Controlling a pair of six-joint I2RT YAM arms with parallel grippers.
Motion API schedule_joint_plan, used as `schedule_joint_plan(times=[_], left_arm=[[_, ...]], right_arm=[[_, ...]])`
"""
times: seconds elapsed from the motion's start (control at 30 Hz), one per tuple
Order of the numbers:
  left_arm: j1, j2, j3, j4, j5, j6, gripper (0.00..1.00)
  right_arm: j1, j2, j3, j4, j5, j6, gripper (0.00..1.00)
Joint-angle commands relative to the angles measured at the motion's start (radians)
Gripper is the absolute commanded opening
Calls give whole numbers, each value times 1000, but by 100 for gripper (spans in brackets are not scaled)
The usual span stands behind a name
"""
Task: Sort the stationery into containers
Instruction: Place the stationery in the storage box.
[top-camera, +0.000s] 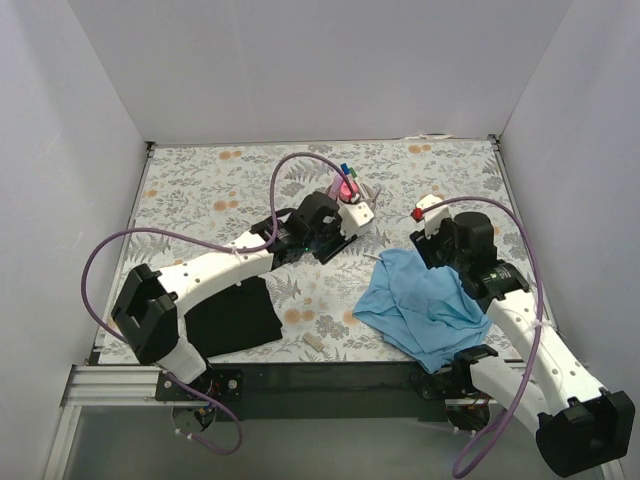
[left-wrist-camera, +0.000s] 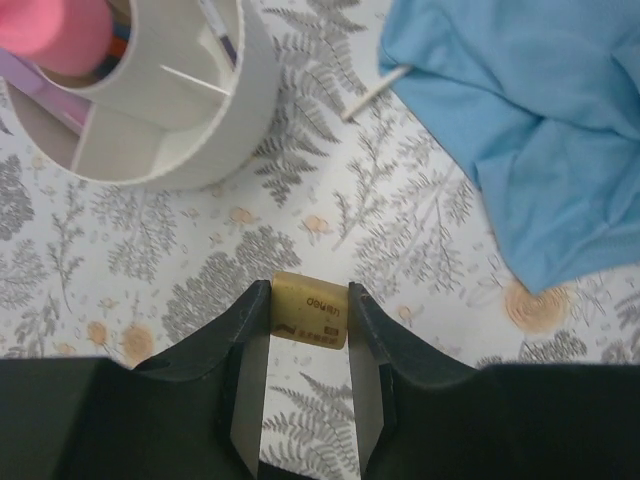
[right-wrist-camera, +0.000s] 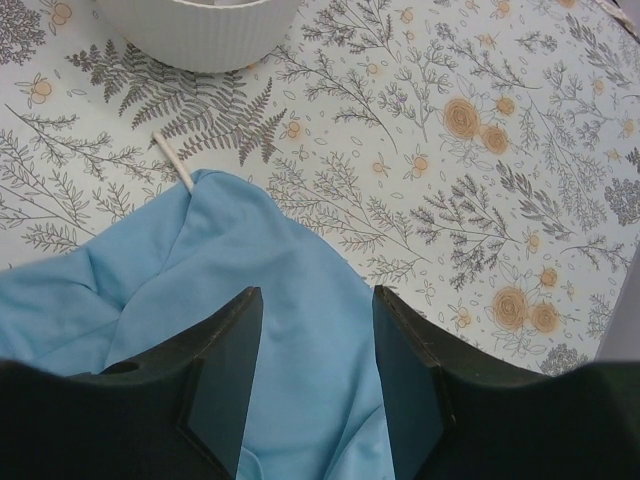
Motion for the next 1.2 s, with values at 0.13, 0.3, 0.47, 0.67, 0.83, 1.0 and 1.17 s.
schedule_joint_plan(times=[0.13,0.3,0.47,0.67,0.83,1.0,1.17], left_arm=[[148,199,216,88,-2,30,0],[189,278,311,114,10,24,0],[193,315,336,123,15,18,0],[194,329,325,156,29,-42,0],[200,330,277,217,28,-83,0],[205,355,273,239,-2,-126,1],[206,361,271,242,-11,-149,11]], right_arm=[[-5,64,84,65,16,22,56],[-15,89,101,84,16,23,56],[-31,98,106,87,16,29,56],[-45,111,109,88,11,38,56],[-47,120,117,87,13,38,56],[-50,123,112,87,5,41,56],[-48,120,112,87,7,43,56]])
